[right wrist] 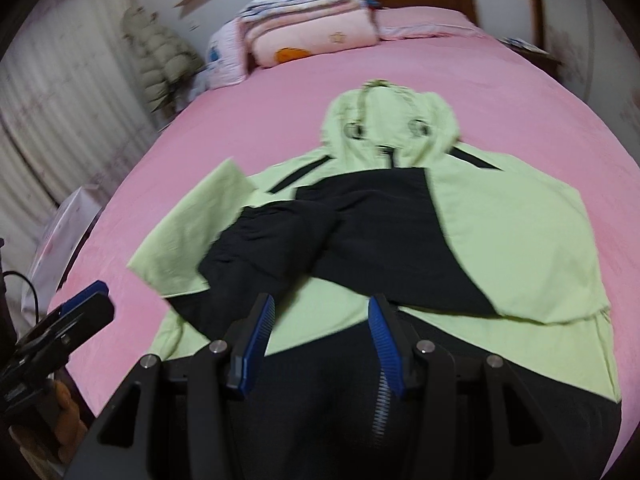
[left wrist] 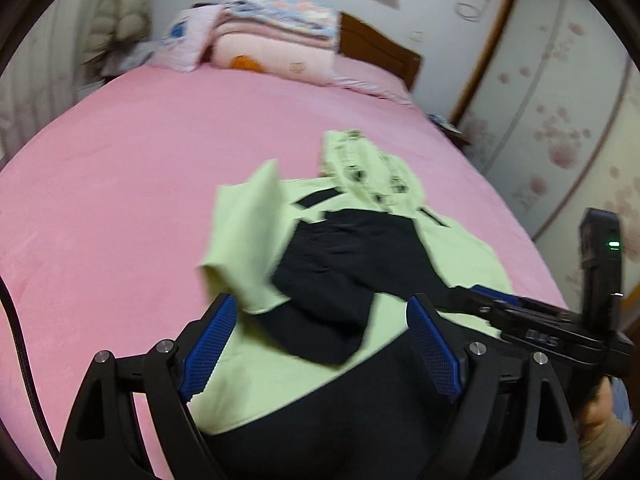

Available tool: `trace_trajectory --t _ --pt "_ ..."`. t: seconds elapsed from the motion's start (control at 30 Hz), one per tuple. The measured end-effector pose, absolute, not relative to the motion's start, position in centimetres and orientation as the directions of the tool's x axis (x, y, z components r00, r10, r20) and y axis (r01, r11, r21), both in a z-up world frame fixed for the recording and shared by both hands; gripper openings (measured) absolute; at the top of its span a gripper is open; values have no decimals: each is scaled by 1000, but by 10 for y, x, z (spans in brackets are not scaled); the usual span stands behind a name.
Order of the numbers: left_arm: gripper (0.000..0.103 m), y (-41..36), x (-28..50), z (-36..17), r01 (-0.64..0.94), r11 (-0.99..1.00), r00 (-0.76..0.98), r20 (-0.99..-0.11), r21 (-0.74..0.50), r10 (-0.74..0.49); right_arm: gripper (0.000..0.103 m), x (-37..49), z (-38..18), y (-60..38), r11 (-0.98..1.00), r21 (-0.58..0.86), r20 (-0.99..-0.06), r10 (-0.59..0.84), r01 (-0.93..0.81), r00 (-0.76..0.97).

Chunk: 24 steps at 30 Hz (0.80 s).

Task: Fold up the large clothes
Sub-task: 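Fold the held sleeve across the jacket front over the first sleeve, left gripper, then release the sleeve onto the jacket by opening the left gripper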

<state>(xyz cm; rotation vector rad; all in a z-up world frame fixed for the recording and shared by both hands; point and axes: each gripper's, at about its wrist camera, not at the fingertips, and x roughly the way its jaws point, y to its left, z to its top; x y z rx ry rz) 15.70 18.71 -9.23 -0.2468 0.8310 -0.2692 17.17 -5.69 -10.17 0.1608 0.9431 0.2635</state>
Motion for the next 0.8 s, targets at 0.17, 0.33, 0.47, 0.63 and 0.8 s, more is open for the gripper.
trace_trajectory --t 0.17,0.33,0.47,0.63,0.8 --pt "86 233 167 -126 -10 911 607 -727 -413 -322 49 178 -105 -7 940 210 -792 324 -269 517" --pt "86 256 171 -156 -85 881 577 -744 -465 -337 49 188 -121 44 920 95 -825 286 -381 487" --pt "86 266 172 -169 -105 875 567 -751 -473 -338 49 202 -147 75 911 -85 -855 141 -403 500" --pt "86 268 181 -182 -118 863 554 -754 -491 -353 47 215 -174 82 904 -219 -861 -2 -368 508" --pt "86 258 193 -184 -106 868 563 -749 -484 -349 4 233 -146 48 956 -133 -848 28 -263 529"
